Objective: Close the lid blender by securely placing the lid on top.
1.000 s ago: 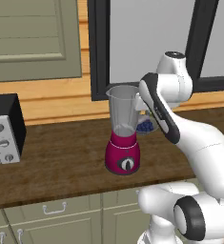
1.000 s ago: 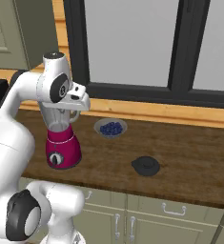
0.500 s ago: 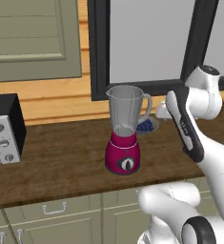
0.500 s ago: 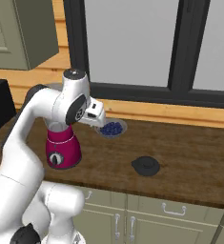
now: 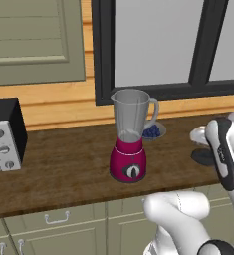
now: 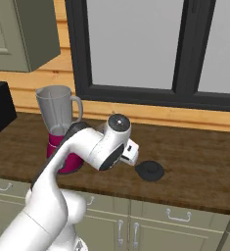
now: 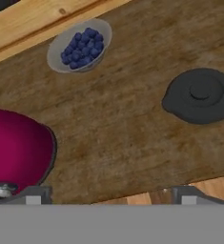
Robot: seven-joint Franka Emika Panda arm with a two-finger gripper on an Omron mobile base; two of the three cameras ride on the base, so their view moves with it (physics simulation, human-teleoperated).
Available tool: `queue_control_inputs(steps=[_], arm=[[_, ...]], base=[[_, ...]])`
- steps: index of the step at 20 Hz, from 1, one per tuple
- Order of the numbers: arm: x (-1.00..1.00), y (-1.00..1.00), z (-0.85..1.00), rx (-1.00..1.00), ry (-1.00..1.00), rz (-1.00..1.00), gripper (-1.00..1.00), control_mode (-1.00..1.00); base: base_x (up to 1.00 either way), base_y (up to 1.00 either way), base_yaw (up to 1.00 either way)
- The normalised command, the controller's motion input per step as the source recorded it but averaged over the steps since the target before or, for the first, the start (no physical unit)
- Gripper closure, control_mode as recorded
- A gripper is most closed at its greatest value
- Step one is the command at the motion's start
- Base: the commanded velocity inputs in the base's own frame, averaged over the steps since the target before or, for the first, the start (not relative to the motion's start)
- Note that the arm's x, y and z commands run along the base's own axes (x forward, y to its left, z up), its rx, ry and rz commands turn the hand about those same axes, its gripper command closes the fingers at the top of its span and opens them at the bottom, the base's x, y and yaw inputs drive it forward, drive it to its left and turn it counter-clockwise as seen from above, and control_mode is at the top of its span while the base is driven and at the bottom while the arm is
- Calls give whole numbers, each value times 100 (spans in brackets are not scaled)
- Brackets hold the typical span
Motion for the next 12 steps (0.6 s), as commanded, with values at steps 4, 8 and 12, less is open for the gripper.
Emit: queue_control_inputs(steps=[4, 8, 12], arm=[[34, -43, -46, 1, 8, -9, -100, -100], [58, -18, -21, 0, 18, -1, -100, -100], [36, -51, -29, 0, 25, 0, -100, -100]], base=[[0, 0, 0], [0, 0, 0], [0, 0, 0]])
